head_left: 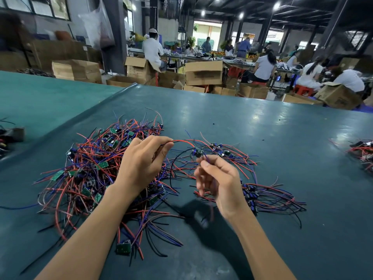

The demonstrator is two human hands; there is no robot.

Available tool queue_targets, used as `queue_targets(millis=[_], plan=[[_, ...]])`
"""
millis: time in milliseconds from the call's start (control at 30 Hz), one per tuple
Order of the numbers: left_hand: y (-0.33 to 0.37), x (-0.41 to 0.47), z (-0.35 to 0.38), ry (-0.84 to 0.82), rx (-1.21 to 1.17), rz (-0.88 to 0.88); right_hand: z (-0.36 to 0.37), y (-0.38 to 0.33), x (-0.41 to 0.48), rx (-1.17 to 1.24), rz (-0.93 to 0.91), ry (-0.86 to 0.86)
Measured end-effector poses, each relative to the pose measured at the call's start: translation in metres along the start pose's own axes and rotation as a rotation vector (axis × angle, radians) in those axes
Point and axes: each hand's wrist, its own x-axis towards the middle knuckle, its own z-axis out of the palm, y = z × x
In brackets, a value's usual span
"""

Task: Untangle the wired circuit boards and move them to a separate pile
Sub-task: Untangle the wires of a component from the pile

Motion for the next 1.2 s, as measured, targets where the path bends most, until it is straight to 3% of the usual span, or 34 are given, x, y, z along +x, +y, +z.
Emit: queue_targets(millis=[100, 200, 300, 367, 467, 567, 633, 700, 800, 900, 1033, 1133, 1200], plan=[[-0.001, 0.001, 0.0, -0.002, -0.002, 0.037, 0.002, 0.002, 0.002, 0.013, 0.136, -0.075], [-0.003, 0.002, -0.001, -0.014, 0.014, 0.063, -0.002, 0.005, 0.004, -0.125, 0.161, 0.025], [-0.002, 0.003, -0.001, -0.029, -0.014, 0.079, -0.006, 0.014, 0.007, -0.47, 0.1, 0.136], [-0.002, 0.003, -0.001, -0.03, -0.032, 0.08, -0.005, 0.016, 0.005, -0.609, 0.015, 0.106], [-0.001, 0.003, -0.001, -0.001, -0.026, 0.044, -0.002, 0.014, 0.001, -0.585, -0.099, 0.067], [-0.001, 0.005, -0.004, 0.021, -0.007, -0.065, -0.004, 0.017, 0.006, -0.567, -0.095, 0.296], [0.003, 0.003, -0.004, -0.023, 0.026, -0.09, -0.007, 0.017, 0.009, -0.34, 0.029, 0.464], [0.006, 0.002, -0.005, -0.097, 0.034, -0.077, -0.01, 0.014, 0.009, -0.011, 0.104, 0.527], [0.009, 0.003, -0.007, -0.353, -0.159, -0.057, -0.012, 0.01, 0.01, 0.297, 0.139, 0.515], [0.017, 0.003, 0.001, -0.628, -0.36, -0.084, -0.009, 0.007, 0.009, 0.423, 0.178, 0.442], [0.027, -0.002, 0.015, -0.515, -0.395, -0.165, 0.001, 0.008, 0.007, 0.419, 0.161, 0.359], [0.023, -0.002, 0.014, -0.53, -0.062, -0.196, 0.005, 0.009, 0.006, 0.492, 0.118, 0.321], [0.022, -0.002, 0.012, -0.522, -0.047, -0.264, 0.005, 0.007, 0.006, 0.532, 0.101, 0.307]])
